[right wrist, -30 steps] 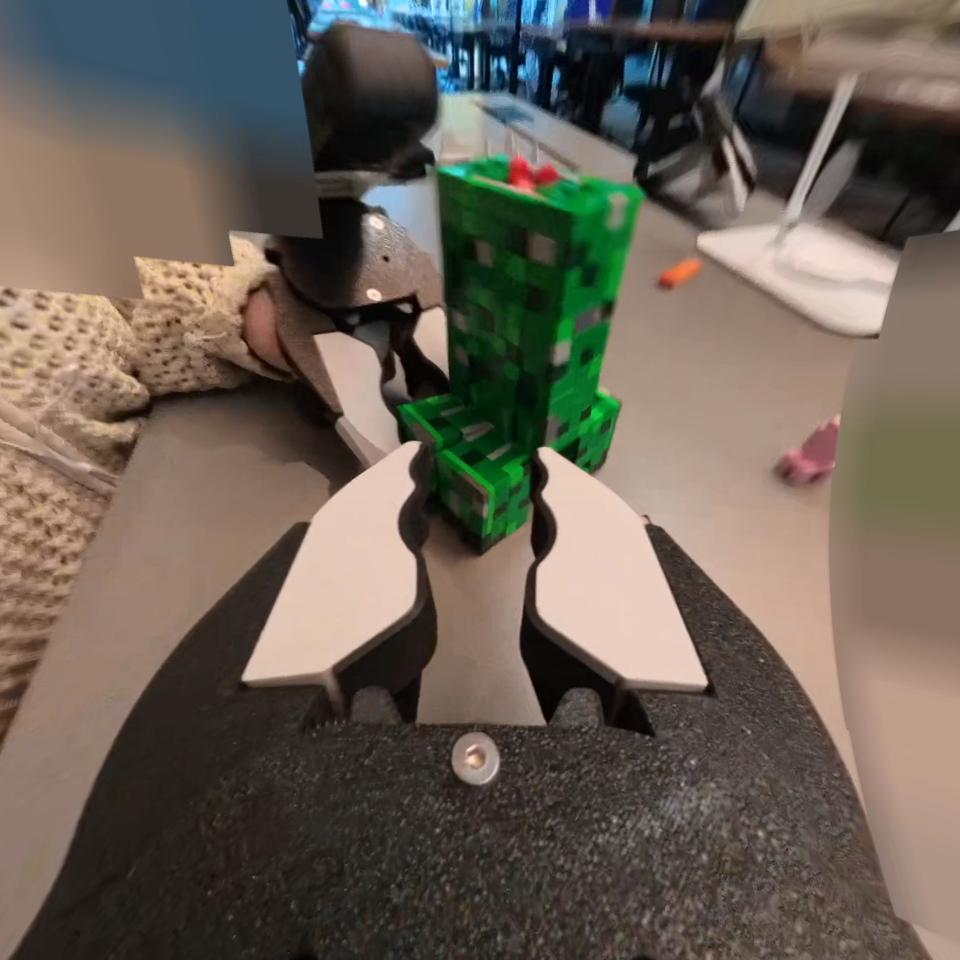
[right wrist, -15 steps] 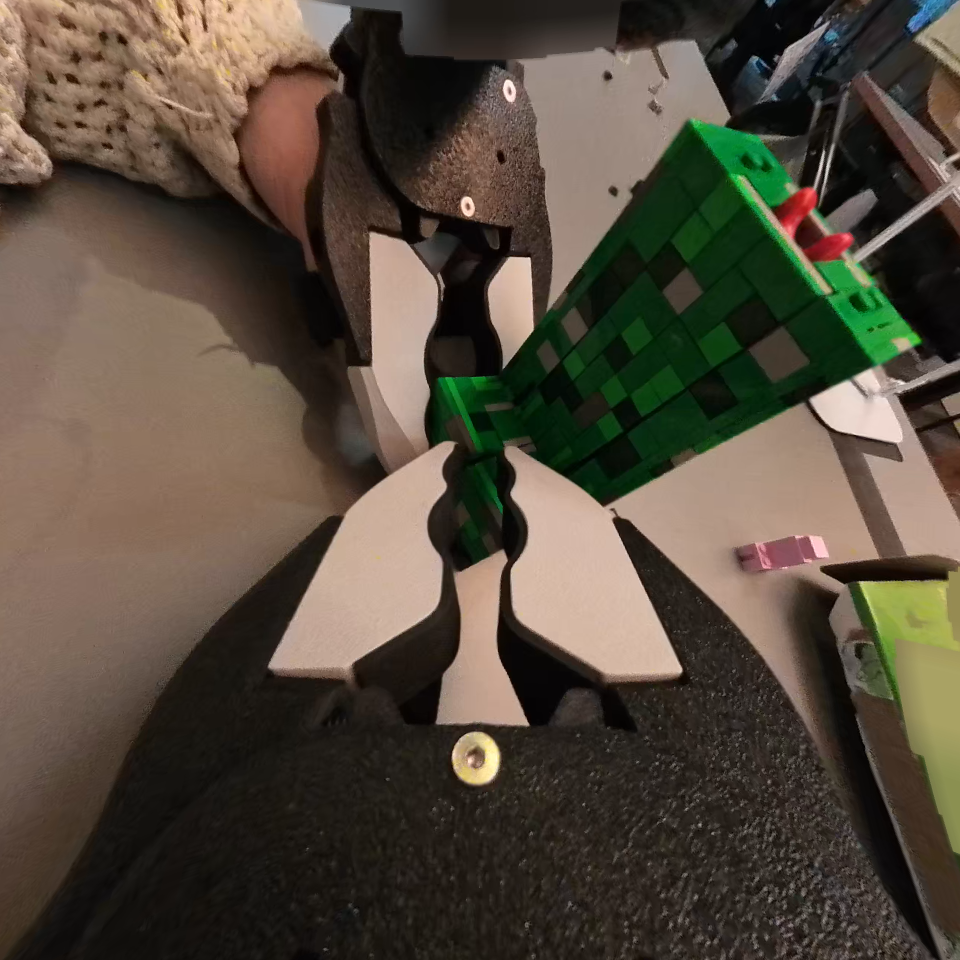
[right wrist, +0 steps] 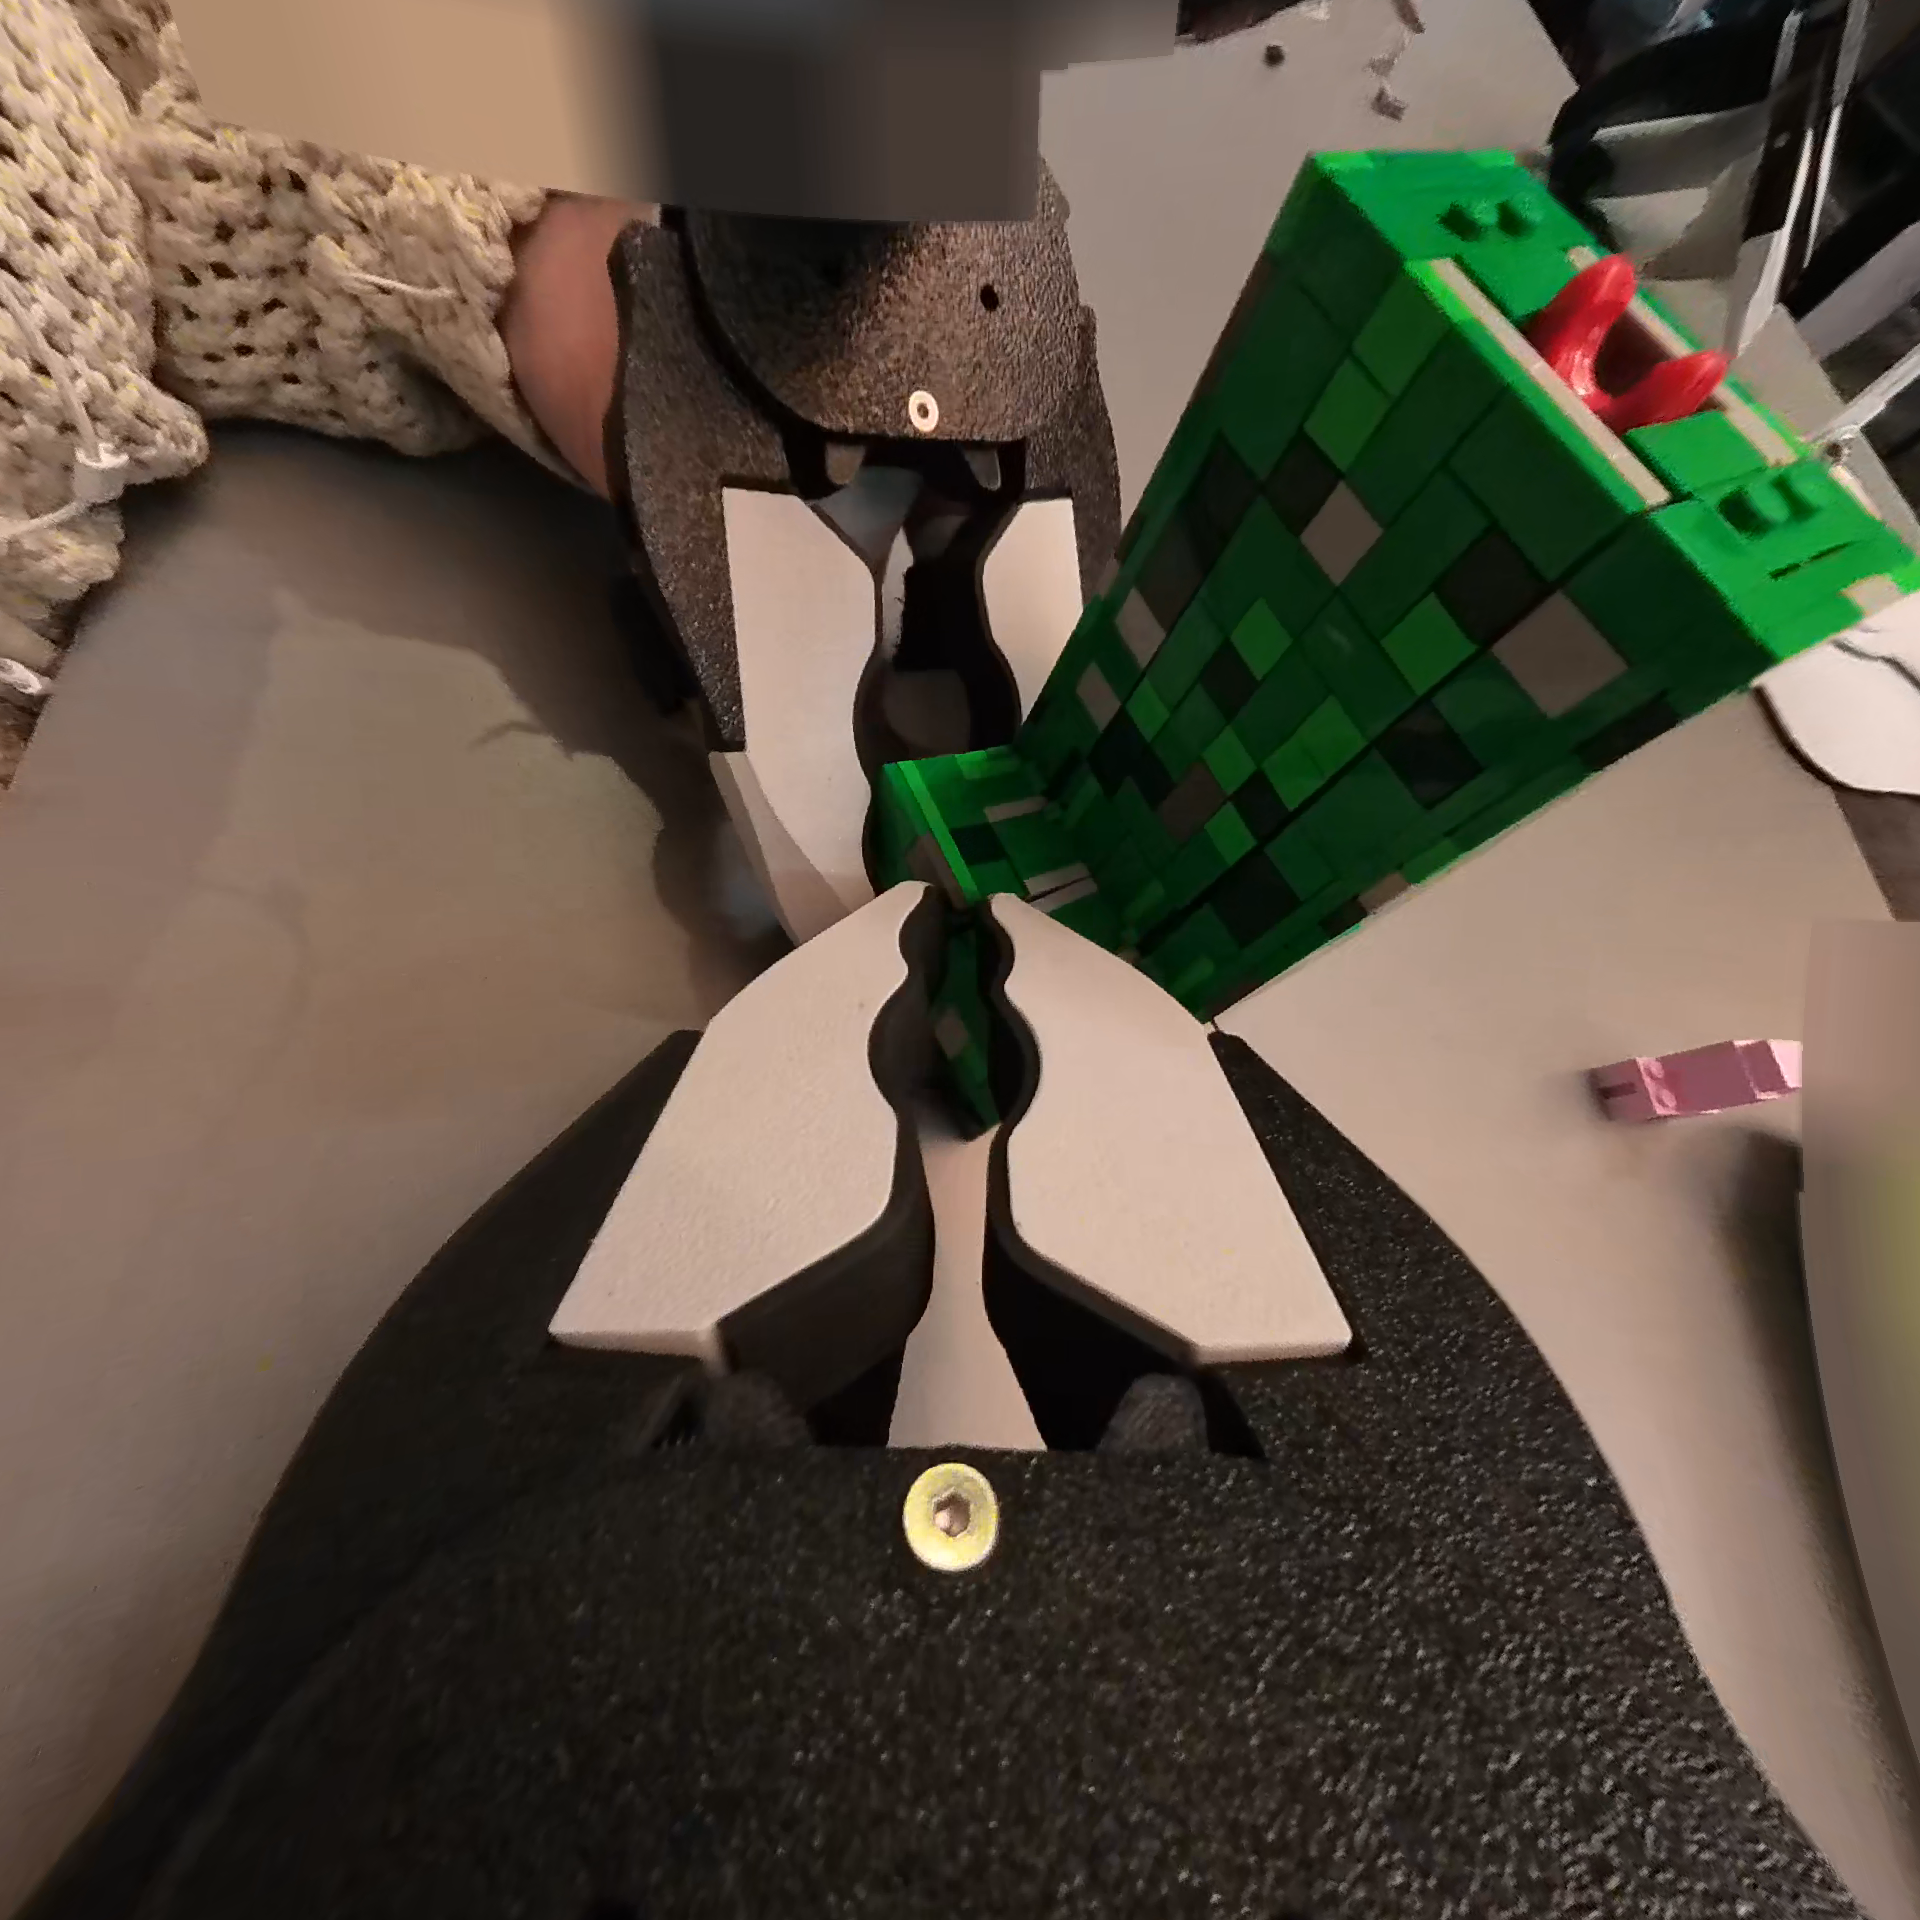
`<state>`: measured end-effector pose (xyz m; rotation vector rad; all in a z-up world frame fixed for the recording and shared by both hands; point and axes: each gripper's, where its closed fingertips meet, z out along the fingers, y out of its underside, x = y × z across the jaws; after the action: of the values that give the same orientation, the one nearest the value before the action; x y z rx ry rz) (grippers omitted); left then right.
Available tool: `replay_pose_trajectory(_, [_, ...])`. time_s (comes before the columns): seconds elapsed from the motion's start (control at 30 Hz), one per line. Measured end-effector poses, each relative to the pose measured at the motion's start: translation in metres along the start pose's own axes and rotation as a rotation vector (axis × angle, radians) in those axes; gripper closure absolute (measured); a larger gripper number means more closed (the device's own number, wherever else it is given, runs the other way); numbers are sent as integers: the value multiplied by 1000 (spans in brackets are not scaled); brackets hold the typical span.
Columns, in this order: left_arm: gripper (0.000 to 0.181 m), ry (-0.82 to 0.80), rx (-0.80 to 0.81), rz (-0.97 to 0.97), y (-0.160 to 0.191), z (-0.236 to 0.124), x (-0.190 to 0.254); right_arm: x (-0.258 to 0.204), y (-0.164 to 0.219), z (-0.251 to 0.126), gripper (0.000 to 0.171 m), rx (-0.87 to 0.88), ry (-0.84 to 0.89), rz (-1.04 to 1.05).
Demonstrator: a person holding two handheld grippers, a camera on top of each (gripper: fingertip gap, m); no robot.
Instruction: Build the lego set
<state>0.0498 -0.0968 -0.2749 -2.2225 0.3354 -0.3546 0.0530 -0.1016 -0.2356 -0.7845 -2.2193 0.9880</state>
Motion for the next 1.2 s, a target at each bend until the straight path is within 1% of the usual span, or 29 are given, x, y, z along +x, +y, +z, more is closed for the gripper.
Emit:
replay_pose_trajectory(0.23, [141, 3, 0, -14, 0, 0, -1, 2, 0, 1, 166, -6, 1, 20])
replay_pose_trajectory(0.3, [141, -4, 4, -14, 0, 0, -2, 2, -1, 1, 166, -1, 17, -1])
replay_pose_trajectory(0.37, [141, 24, 9, 2, -1, -1, 1, 0, -2, -2, 166, 26, 24, -33])
replay_pose_trajectory(0.43, [140, 64, 19, 25, -2, -3, 5, 0, -1, -9, 157, 68, 24, -12])
replay_pose_trajectory(0.5, [139, 84, 12, 48, 0, -4, 5, 6, 6, -19, 151, 88, 23, 72])
replay_pose_trajectory(0.57, [122, 108, 22, 40, -1, -6, 6, 8, 17, -27, 147, 83, -14, 171])
replay_pose_trajectory(0.67, [114, 114, 68, 18, -6, -10, 7, 8, 33, -21, 127, 38, -100, 331])
replay_pose_trajectory(0.7, [112, 102, 80, 6, -8, -11, 6, 7, 34, -17, 124, 34, -124, 354])
replay_pose_trajectory(0.8, [113, 79, 91, -38, -9, -10, 2, 3, 33, -7, 126, 19, -198, 367])
replay_pose_trajectory(0.93, [122, 71, 116, -84, -12, -12, -2, -1, 28, -3, 136, 45, -257, 413])
replay_pose_trajectory(0.97, [125, 83, 125, -105, -13, -13, -3, -2, 28, -3, 139, 49, -266, 416])
replay_pose_trajectory(1.13, [129, 203, 167, -205, -17, -19, -1, -7, 27, 0, 142, 34, -245, 379])
replay_pose_trajectory(1.2, [135, 243, 175, -226, -17, -20, 1, -9, 27, 1, 144, 27, -246, 375])
